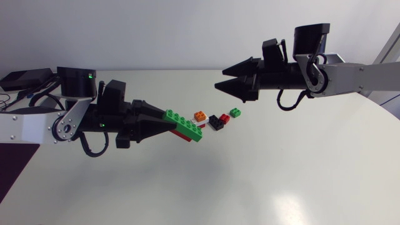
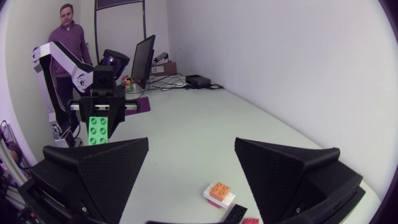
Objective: Disassemble duplo
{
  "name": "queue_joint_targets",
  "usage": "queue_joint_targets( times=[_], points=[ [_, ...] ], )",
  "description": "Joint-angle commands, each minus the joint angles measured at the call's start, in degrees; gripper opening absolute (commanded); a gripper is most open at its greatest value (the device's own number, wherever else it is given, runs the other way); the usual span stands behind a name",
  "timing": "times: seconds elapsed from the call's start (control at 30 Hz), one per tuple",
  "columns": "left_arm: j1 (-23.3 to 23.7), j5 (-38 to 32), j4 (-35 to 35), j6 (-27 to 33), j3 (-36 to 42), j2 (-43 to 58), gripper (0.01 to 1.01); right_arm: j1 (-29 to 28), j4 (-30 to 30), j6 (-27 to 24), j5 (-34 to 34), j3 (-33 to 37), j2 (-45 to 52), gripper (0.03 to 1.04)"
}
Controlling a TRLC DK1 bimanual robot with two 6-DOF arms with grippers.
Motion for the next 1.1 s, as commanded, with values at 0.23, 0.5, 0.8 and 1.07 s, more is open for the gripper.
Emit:
queue_joint_targets(
  times=[0.23,0.5,0.8,1.07],
  points=[
    [-1.83,3.10,-1.52,-0.48,-0.58,-1.78,0.038,5.82,-7.80,-6.63,-1.96,-0.79,3.00,1.00],
    [-1.66,3.01,-1.43,0.05,-1.02,-2.57,0.038,10.22,-8.32,-8.04,-1.88,-2.37,2.65,1.00],
    [-1.57,2.57,-1.25,0.40,-1.02,-2.48,0.038,10.83,-10.08,-8.83,-2.05,-2.10,2.65,1.00],
    [-1.48,1.69,-1.25,1.28,-1.10,-2.31,0.038,9.52,-11.22,-8.83,-4.51,-1.75,1.07,1.00]
  ],
)
